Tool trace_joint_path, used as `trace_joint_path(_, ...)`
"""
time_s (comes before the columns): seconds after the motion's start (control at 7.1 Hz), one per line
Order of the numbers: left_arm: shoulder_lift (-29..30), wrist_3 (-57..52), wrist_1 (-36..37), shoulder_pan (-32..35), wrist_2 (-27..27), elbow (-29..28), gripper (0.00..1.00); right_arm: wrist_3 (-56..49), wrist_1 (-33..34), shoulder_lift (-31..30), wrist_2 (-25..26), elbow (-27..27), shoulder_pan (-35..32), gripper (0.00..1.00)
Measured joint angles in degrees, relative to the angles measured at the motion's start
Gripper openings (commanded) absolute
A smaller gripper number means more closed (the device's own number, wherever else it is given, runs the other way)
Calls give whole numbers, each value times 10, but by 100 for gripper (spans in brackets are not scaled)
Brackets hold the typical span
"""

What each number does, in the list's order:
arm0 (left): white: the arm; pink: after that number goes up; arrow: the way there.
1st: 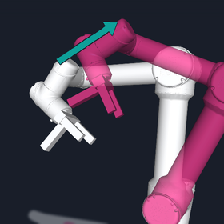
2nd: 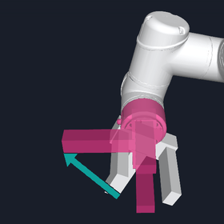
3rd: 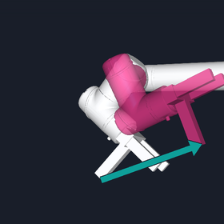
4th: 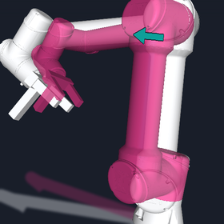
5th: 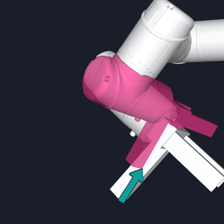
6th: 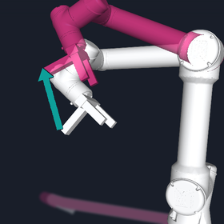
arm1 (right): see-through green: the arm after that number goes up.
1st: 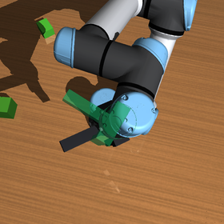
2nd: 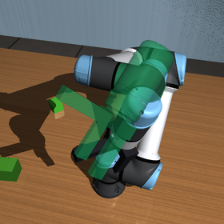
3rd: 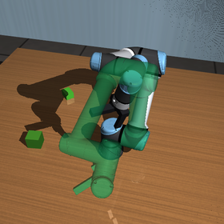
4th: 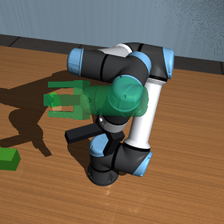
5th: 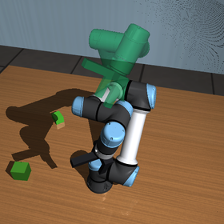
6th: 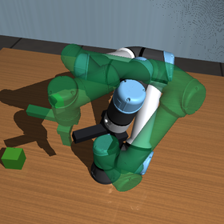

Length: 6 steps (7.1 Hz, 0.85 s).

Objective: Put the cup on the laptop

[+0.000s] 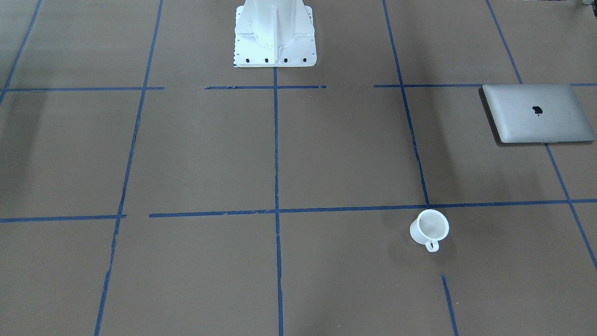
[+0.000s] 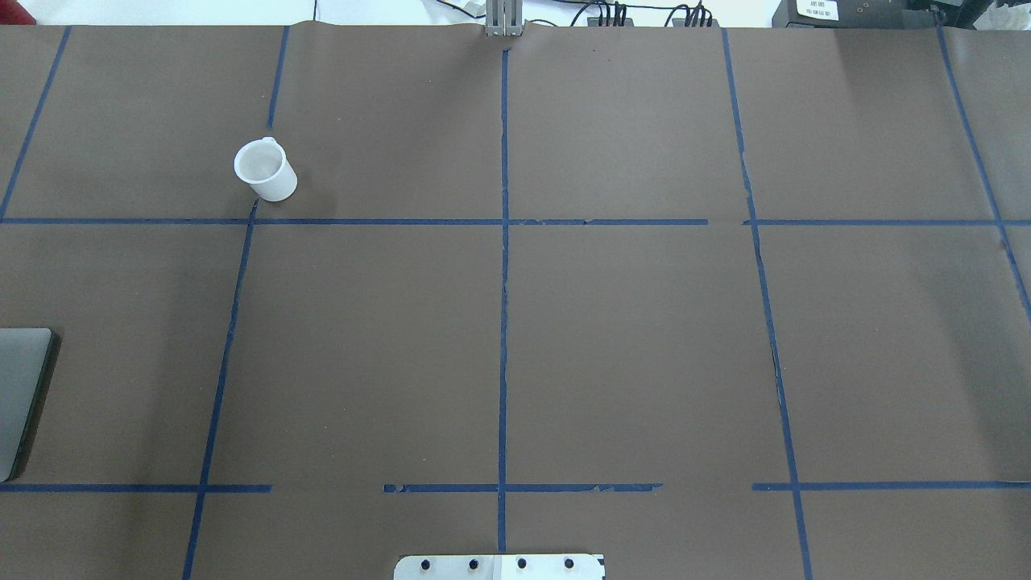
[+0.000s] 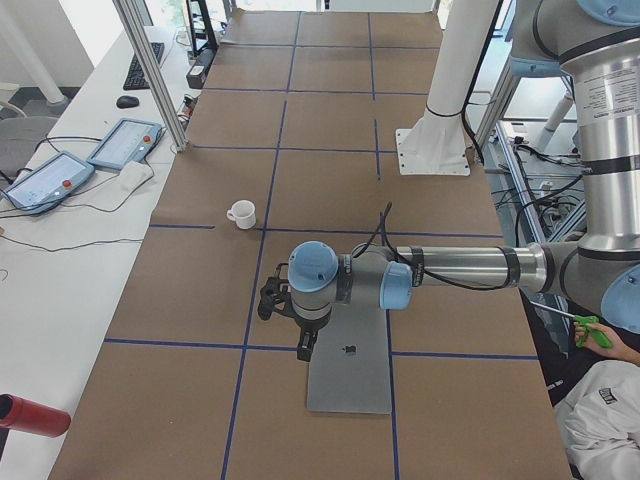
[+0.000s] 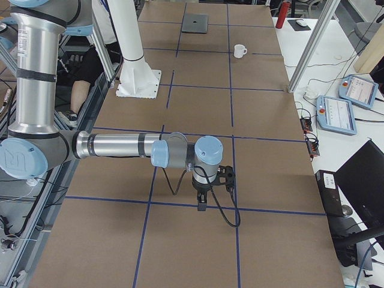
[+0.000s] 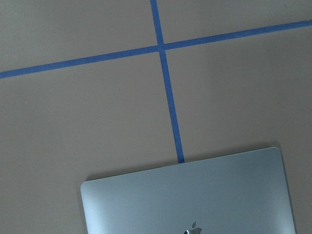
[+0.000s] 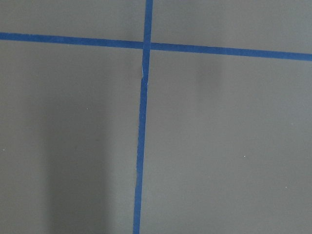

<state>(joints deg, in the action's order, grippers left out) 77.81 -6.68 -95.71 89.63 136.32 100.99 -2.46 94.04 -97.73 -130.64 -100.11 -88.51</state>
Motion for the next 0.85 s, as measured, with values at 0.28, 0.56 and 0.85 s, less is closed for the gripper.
trace_joint_path(0.28,-1,0,2,0,2,5,100,0,0,0,0,0,0,100)
trace_joint_path(0.56,1,0,-4,-2,2,8,100,0,0,0,-1,0,0,100)
trace_joint_path(0.85,31,37,-19,-3,2,10,100,0,0,0,0,0,0,100)
